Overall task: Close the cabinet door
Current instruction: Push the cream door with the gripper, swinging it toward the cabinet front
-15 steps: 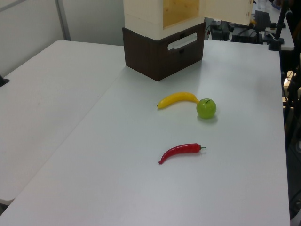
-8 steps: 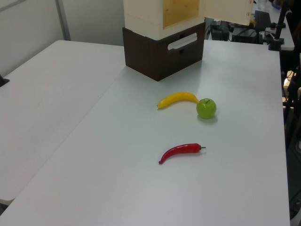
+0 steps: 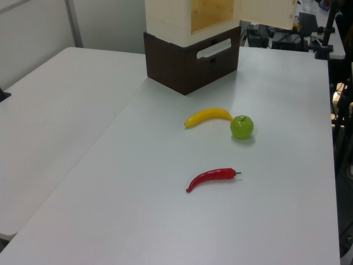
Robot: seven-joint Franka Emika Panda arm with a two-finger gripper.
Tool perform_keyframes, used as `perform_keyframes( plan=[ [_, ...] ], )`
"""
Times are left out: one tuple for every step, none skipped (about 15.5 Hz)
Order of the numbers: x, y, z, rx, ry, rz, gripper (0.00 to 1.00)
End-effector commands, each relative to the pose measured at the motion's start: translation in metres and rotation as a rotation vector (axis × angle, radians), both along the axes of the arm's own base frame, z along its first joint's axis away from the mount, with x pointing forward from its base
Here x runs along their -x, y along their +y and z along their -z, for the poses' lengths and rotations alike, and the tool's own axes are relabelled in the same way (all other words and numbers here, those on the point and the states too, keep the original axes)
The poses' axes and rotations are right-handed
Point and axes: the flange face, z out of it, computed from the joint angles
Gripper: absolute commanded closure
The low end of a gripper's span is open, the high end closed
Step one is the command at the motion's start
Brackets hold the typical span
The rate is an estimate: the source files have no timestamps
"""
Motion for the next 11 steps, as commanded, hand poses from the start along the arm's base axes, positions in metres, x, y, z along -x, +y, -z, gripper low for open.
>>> perform_keyframes(
  plan=[
    [-0.018, 0.019, 0.011, -0.045, 0.001, -0.021, 1.0],
    [-0.023, 0.023, 0.013, -0.059, -0.01, -0.018, 1.0],
    [-0.029, 0.028, 0.016, -0.074, -0.014, -0.024, 1.0],
    [-0.035, 0.035, 0.017, -0.084, -0.02, -0.037, 1.0],
    [-0.04, 0.041, 0.018, -0.09, -0.025, -0.048, 1.0],
    [-0.044, 0.046, 0.016, -0.089, -0.043, -0.058, 1.0],
    [-0.055, 0.058, 0.013, -0.096, -0.094, -0.073, 1.0],
    [-0.061, 0.064, 0.012, -0.101, -0.121, -0.067, 1.0],
    [-0.07, 0.065, 0.019, -0.105, -0.133, -0.052, 1.0],
    [-0.08, 0.073, 0.021, -0.107, -0.157, -0.045, 1.0],
    [-0.089, 0.079, 0.019, -0.097, -0.201, -0.043, 1.0]
  ],
)
